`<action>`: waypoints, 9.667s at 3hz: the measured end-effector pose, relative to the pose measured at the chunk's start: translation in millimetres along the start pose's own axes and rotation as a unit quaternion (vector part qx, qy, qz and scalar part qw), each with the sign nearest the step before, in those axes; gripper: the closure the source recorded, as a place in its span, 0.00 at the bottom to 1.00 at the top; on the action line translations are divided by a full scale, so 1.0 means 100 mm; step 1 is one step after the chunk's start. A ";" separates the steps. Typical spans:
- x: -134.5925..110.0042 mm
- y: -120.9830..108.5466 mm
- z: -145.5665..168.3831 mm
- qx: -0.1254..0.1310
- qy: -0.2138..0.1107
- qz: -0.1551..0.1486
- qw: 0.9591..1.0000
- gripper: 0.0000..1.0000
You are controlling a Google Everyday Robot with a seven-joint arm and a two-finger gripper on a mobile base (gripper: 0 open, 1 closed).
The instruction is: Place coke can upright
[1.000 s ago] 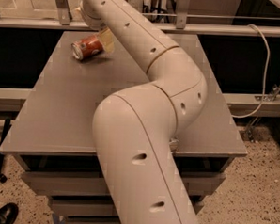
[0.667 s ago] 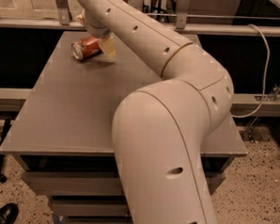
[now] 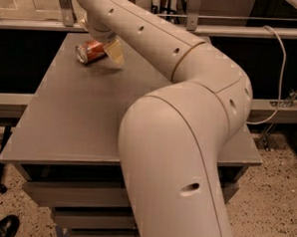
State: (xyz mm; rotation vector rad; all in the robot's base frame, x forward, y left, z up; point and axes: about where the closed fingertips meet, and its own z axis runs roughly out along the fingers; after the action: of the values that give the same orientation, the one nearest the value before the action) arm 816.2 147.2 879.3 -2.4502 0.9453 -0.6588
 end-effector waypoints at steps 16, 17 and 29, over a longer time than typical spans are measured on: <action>0.06 -0.10 -1.76 0.237 -0.143 -0.056 0.959 1.00; -0.04 -0.14 -1.84 0.276 -0.222 -0.096 0.930 1.00; 0.29 1.20 -3.03 0.488 0.134 -0.516 0.691 1.00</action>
Offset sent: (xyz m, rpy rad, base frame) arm 0.0087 0.0162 0.0085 -0.1117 -0.0037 -0.0076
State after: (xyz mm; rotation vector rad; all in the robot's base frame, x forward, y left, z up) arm 603.4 -20.8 1062.4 -1.6344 -0.7735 -1.4089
